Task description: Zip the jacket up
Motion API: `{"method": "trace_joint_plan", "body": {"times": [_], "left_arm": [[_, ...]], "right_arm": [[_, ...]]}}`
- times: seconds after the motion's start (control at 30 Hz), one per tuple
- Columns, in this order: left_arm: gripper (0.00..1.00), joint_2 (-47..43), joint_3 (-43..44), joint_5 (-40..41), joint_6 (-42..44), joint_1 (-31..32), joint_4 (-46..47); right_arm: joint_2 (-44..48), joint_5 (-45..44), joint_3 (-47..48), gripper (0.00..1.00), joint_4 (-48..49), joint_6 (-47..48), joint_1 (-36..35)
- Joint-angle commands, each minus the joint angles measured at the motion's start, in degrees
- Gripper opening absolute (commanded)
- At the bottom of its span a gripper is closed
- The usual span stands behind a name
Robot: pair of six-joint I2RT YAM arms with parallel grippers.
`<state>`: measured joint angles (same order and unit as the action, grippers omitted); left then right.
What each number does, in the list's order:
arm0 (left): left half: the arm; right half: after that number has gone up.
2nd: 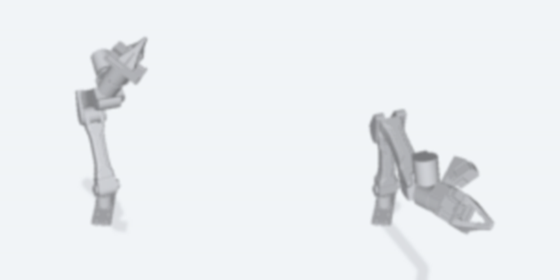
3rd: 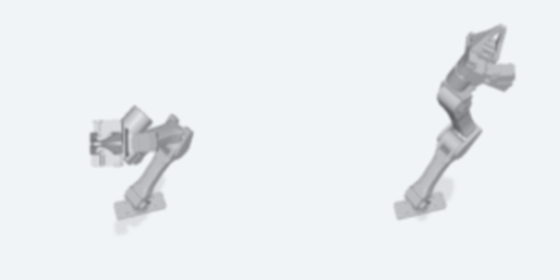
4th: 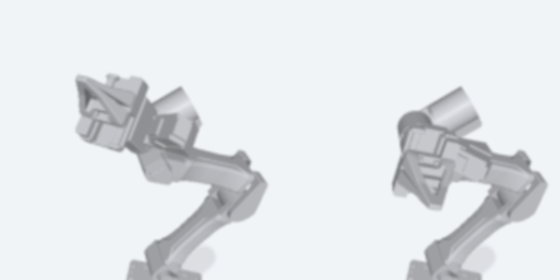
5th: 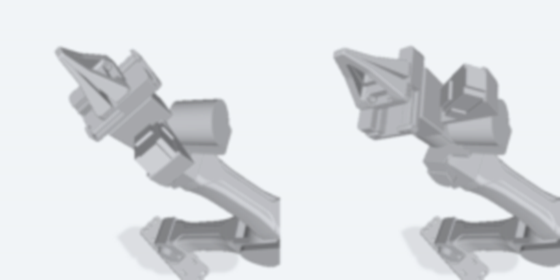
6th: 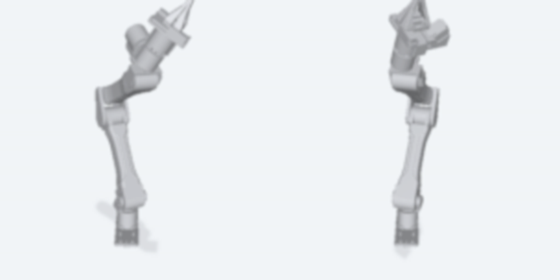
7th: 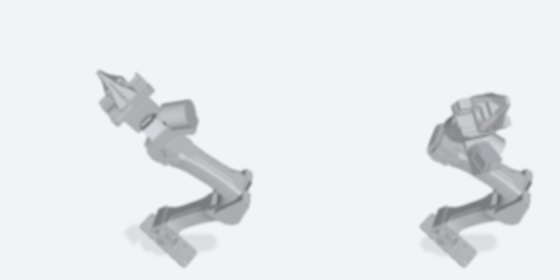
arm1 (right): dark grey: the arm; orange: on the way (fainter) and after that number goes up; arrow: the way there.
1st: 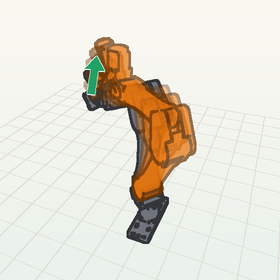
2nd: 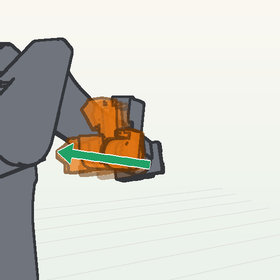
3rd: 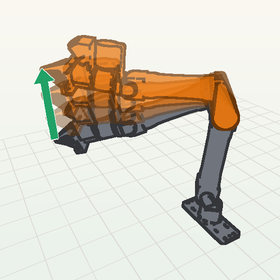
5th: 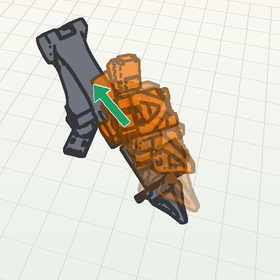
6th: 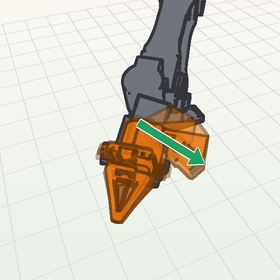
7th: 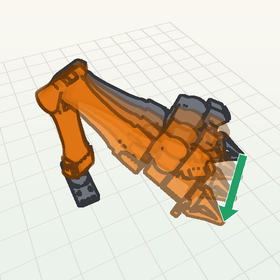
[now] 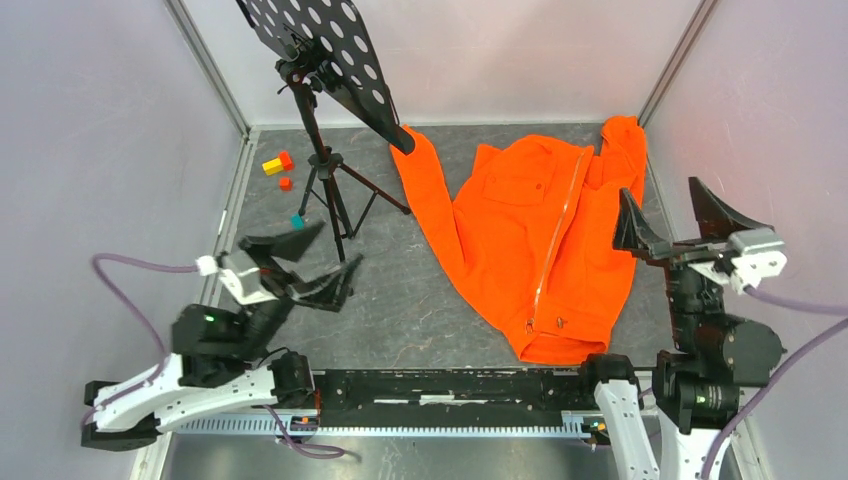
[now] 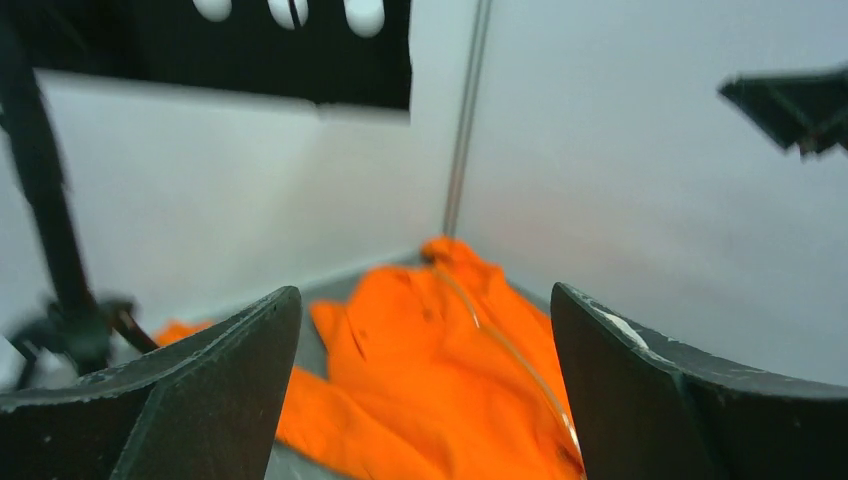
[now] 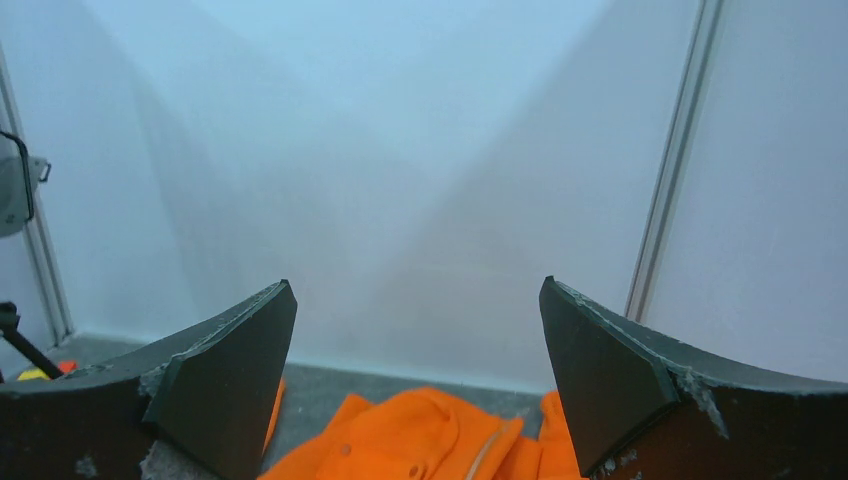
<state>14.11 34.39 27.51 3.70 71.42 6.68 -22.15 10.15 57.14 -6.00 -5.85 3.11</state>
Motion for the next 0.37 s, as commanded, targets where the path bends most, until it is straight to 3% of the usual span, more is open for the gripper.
{"method": "trace_joint_plan", "body": {"times": [0.0,0.23,0.33], "left_arm": [[1.00,5.60,12.38,-0.43,16.60,-0.13,2.85],[1.00,12.07,24.14,-5.06,22.47,-0.08,6.27],[1.00,12.95,27.15,-7.19,23.92,-0.09,6.81]], "right_arm": [[2.26,-3.40,-1.85,0.98,7.38,0.74,0.05],[9.45,-9.77,-8.62,0.98,14.41,-1.04,0.05],[9.41,-10.72,-8.30,0.98,12.92,0.39,0.05]]}}
